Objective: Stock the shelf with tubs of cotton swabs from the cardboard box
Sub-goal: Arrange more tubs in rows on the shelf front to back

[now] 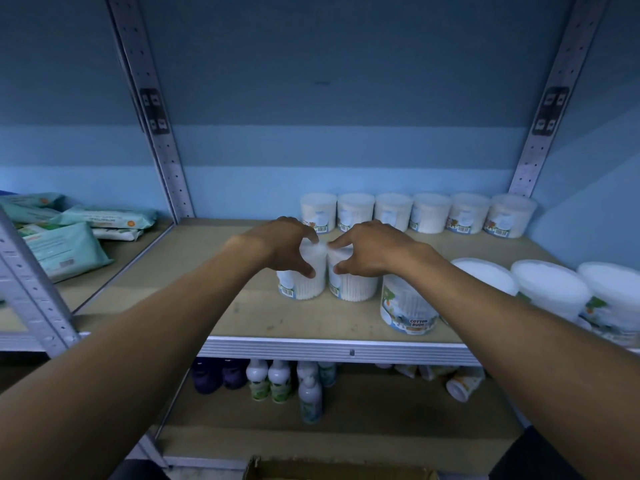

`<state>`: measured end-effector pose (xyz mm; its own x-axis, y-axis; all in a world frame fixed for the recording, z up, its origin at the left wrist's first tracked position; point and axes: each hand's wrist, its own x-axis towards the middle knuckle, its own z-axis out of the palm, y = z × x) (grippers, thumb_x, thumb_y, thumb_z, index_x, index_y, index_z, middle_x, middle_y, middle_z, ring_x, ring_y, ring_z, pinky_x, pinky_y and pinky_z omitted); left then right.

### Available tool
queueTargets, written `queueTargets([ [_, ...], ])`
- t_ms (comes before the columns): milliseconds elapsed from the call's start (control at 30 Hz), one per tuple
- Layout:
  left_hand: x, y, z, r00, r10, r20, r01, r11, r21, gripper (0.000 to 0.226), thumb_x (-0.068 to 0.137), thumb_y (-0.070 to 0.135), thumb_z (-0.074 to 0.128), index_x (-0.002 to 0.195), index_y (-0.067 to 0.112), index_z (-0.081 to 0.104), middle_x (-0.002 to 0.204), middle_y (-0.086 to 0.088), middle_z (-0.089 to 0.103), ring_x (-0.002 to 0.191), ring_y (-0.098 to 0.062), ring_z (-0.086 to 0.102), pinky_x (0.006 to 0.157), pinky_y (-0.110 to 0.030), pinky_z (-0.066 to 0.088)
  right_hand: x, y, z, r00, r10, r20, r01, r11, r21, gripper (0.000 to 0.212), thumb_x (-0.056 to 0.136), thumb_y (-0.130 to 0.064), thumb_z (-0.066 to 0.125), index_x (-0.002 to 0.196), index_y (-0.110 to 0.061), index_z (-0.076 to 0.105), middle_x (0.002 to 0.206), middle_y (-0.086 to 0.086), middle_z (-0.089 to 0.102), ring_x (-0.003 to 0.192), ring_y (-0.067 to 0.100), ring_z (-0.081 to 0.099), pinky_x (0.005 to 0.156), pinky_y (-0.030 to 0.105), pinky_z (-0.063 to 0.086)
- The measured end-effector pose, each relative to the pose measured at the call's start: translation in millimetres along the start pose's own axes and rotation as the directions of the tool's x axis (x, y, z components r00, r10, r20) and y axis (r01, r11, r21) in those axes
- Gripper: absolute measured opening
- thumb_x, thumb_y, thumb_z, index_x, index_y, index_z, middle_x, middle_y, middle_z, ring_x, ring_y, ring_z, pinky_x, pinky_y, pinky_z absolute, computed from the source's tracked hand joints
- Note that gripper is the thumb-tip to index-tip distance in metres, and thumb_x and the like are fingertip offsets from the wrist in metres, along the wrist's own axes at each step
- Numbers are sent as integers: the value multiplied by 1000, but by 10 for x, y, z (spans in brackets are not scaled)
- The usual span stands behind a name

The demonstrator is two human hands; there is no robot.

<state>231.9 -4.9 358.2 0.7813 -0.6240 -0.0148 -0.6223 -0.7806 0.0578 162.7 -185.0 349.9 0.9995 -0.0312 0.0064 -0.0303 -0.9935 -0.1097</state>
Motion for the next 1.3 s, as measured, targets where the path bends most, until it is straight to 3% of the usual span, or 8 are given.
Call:
queueTargets([
  [533,-461,56,-29,1000,6,2,-6,1000,15,73,70,60,77,134,36,53,127,-1,53,117,-21,52,90,-33,44,-431,-135,-66,999,-40,-19,41,996,84,55,73,-57,77,123,-44,57,133,-2,59,124,20,49,91,36,45],
  [800,-594,81,-42,1000,0,14,0,1000,28,76,67,64,76,134,38,51,127,0,52,118,-22,52,93,-35,45,-567,-183,-84,997,-78,-8,79,993,93,54,71,-55,79,119,-40,58,132,-6,58,119,18,53,94,38,48],
  [1033,-603,12,-132,995,-22,101,19,999,30,97,65,72,73,147,38,36,148,4,41,135,-21,42,108,-42,40,-587,-184,-179,995,-101,25,98,991,96,55,72,-67,73,120,-42,60,133,-6,58,120,17,52,98,39,47],
  [1167,-583,5,-262,990,1,140,-10,998,63,100,68,72,71,151,36,30,157,6,32,143,-18,32,116,-37,29,-576,-194,-257,998,-56,2,55,994,93,65,72,-72,70,128,-42,56,142,-3,53,130,18,48,102,40,45],
  [1300,-565,-2,-388,978,11,210,-24,998,59,99,72,62,76,153,38,25,160,11,25,147,-14,25,117,-33,22,-567,-252,-340,1000,12,28,-11,1000,-13,76,69,-79,66,132,-38,53,139,-3,53,128,19,49,94,37,46],
])
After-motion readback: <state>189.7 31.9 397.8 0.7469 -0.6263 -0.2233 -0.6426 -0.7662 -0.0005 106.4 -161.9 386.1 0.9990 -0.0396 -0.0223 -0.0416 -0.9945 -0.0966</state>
